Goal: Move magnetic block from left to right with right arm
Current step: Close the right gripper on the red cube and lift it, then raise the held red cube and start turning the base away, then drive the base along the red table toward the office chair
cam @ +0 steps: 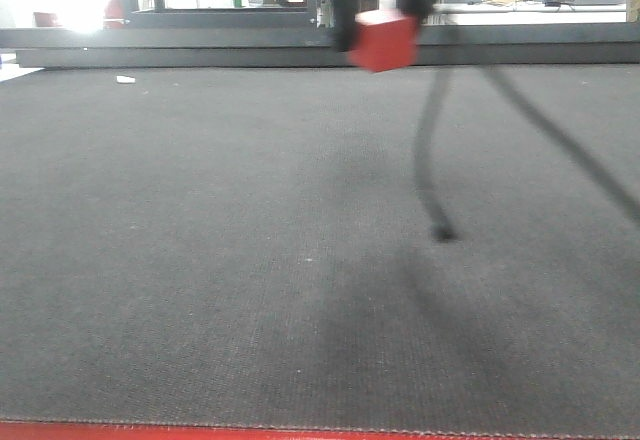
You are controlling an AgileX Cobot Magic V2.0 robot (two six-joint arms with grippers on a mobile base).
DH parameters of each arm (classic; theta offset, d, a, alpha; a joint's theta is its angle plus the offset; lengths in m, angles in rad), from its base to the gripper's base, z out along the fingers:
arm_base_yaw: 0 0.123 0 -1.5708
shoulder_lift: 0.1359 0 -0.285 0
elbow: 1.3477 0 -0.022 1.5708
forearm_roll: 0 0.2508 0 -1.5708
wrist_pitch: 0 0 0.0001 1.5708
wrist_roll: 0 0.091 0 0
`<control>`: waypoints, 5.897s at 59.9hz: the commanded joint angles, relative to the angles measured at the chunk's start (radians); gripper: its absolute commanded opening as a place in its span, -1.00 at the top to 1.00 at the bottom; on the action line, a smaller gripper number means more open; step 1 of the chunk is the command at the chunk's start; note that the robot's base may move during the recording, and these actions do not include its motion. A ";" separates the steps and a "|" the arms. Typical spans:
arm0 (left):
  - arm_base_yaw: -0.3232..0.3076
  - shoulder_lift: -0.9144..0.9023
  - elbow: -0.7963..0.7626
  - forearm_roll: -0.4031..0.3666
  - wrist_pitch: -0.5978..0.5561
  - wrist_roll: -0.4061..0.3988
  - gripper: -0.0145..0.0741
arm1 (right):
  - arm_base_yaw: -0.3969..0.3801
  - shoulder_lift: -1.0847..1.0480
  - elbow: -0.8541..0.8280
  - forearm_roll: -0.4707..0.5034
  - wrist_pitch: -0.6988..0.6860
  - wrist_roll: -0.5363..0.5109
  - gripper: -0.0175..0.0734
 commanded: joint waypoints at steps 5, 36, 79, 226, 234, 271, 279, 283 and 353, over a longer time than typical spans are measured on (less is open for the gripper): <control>-0.003 -0.014 0.009 0.000 -0.088 -0.007 0.94 | -0.090 -0.206 0.193 -0.010 -0.176 -0.026 0.35; -0.003 -0.014 0.009 0.000 -0.088 -0.007 0.94 | -0.195 -0.797 0.891 -0.002 -0.451 -0.026 0.35; -0.003 -0.014 0.009 0.000 -0.088 -0.007 0.93 | -0.193 -1.630 0.995 -0.017 -0.356 -0.026 0.35; -0.003 -0.013 0.009 0.000 -0.088 -0.007 0.94 | -0.193 -1.659 0.999 -0.016 -0.357 -0.026 0.35; -0.001 -0.013 0.009 0.000 -0.088 -0.007 0.94 | -0.193 -1.659 0.999 -0.016 -0.357 -0.026 0.35; 0.039 -0.013 0.009 0.000 -0.088 -0.007 0.94 | -0.193 -1.659 0.999 -0.016 -0.357 -0.026 0.35; 0.039 -0.013 0.009 0.000 -0.088 -0.007 0.94 | -0.193 -1.659 0.999 -0.016 -0.357 -0.026 0.35; 0.039 -0.013 0.009 0.000 -0.088 -0.007 0.94 | -0.193 -1.659 0.999 -0.016 -0.357 -0.026 0.35; 0.039 -0.015 0.011 0.000 -0.088 -0.007 0.94 | -0.193 -1.657 0.999 -0.016 -0.357 -0.026 0.35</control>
